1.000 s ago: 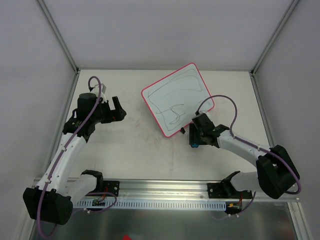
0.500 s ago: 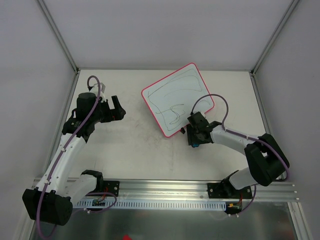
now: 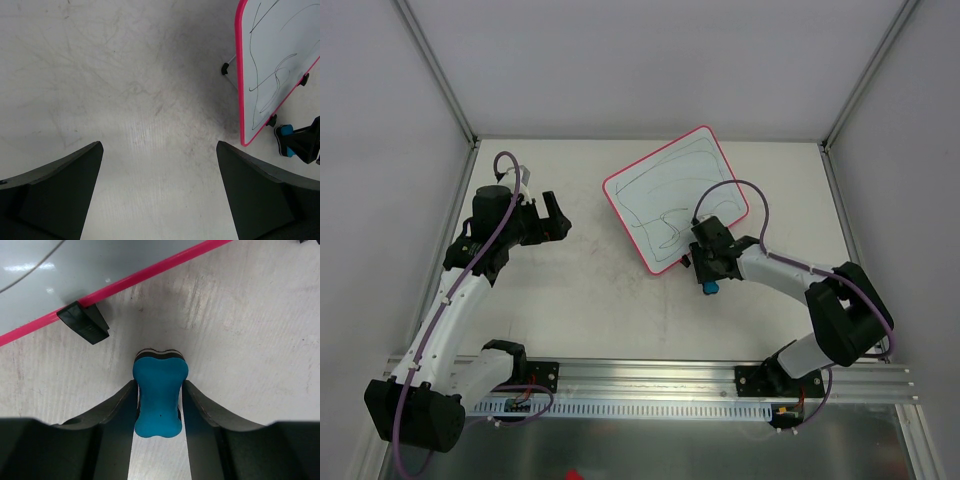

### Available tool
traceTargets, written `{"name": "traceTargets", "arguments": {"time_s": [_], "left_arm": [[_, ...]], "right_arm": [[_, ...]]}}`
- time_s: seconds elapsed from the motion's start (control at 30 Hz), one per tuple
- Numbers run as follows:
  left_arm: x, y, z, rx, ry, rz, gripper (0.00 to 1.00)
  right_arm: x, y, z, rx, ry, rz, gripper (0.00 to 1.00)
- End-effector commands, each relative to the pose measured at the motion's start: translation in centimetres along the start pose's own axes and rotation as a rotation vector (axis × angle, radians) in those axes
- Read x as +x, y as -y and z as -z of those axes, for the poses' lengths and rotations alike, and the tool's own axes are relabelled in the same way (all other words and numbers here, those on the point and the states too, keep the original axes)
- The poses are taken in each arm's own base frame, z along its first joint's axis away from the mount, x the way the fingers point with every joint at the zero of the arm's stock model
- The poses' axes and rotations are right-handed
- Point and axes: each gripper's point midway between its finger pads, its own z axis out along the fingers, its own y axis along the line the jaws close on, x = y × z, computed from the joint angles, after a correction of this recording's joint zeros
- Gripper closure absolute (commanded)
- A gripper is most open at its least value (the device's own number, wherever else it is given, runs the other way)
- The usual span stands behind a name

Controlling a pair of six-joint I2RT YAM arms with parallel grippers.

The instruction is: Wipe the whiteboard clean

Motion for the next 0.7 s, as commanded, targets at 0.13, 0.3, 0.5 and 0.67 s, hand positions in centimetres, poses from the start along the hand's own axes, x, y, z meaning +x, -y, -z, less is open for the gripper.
{"name": "traceTargets", "arguments": {"time_s": [0.13, 0.3, 0.5, 0.67], "left_arm": [[-1.3, 0.6, 0.8, 0.013, 0.035, -0.022, 0.01], [-1.2, 0.7, 0.7, 0.014, 0.033, -0.019, 0.01], [-1.2, 0.7, 0.7, 0.014, 0.033, -0.016, 0.01], [-1.2, 0.7, 0.7, 0.015, 0.031, -0.012, 0.01]], "right_arm": [[-1.1, -0.9, 0.5, -0.046, 0.025, 0.042, 0.54], [-0.5, -1.1, 0.4, -0.060, 0.007, 0.042, 0.51], [0.0, -0.9, 0.6, -0.058, 0.000, 0.036, 0.49], [0.4, -0.8, 0.7, -0.058, 0.000, 0.034, 0.48]]}}
